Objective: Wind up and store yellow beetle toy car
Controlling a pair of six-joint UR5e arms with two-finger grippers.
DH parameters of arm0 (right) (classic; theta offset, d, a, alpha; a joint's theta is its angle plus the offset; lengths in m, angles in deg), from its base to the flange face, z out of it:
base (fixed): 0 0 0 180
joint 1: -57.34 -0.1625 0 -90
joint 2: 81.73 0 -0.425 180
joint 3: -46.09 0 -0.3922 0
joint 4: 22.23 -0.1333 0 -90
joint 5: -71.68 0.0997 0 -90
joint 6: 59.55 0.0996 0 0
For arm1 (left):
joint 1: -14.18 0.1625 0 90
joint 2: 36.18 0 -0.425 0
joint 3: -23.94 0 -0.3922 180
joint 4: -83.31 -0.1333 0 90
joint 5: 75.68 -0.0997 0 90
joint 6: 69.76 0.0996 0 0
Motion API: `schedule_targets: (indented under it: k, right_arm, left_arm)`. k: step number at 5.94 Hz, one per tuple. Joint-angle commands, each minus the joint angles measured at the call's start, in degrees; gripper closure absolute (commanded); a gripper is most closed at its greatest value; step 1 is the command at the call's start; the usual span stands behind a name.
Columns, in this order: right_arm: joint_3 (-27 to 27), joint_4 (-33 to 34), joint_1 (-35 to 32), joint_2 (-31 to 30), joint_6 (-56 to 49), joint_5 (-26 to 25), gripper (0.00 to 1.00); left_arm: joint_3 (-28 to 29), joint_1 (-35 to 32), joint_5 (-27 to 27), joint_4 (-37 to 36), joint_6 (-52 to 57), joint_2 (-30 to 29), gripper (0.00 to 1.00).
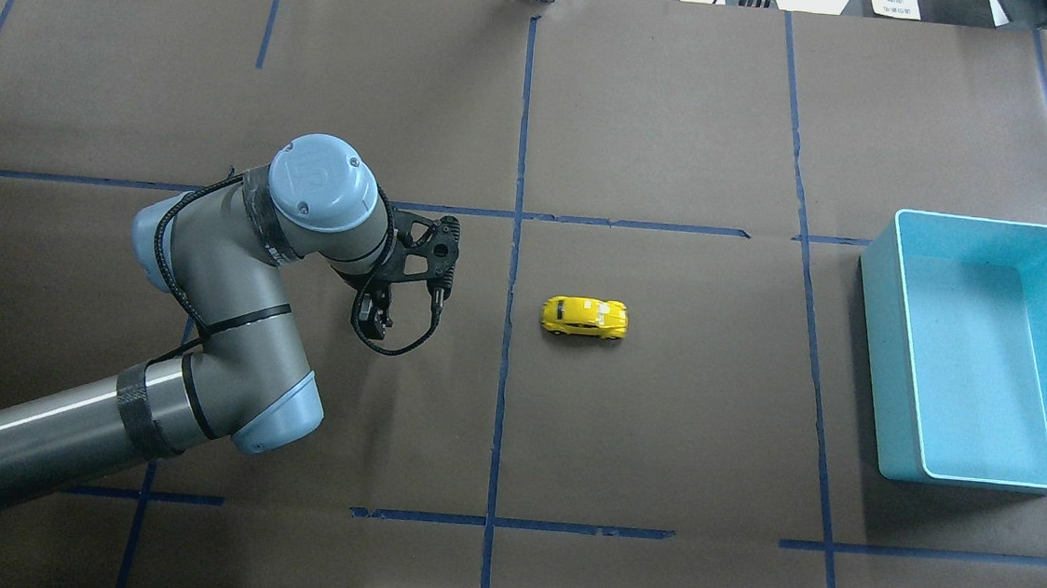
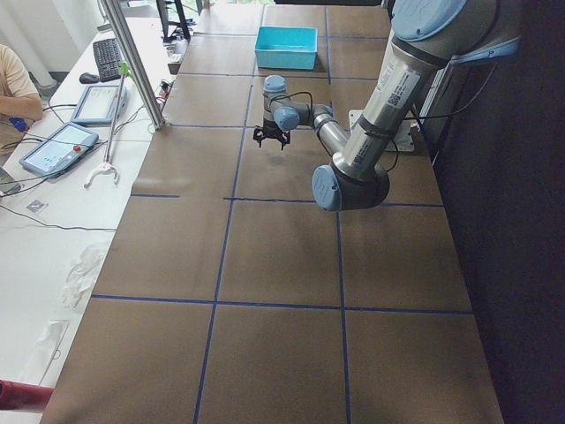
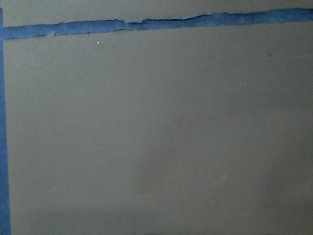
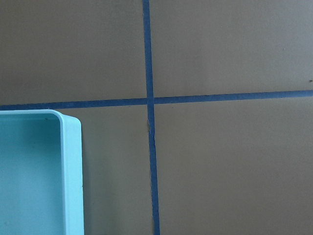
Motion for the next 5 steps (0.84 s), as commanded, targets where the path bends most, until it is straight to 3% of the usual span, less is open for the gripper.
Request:
schedule_targets:
  k: [1, 2, 3, 5]
  right_arm:
    - [-1.7, 5.5, -3.0, 0.3, 0.0, 1.1, 0.00]
    - [-6.1, 11.8, -3.1, 1.2, 0.0, 2.1, 0.00]
    - [-5.9, 13.0, -0.5, 5.0, 0.0, 0.1, 0.00]
    - [-5.2, 22.4, 6.0, 15.0, 0.3, -0.1, 0.00]
  left_arm:
    - [-0.2, 0.0, 0.0, 0.0, 0.1, 0.2, 0.00]
    - [-0.2, 0.0, 0.0, 0.0, 0.1, 0.2, 0.00]
    - [-0.2, 0.0, -0.1, 0.0, 0.1, 0.2, 0.00]
    - [-0.9, -3.7, 0.6, 0.0, 0.0, 2.6, 0.00]
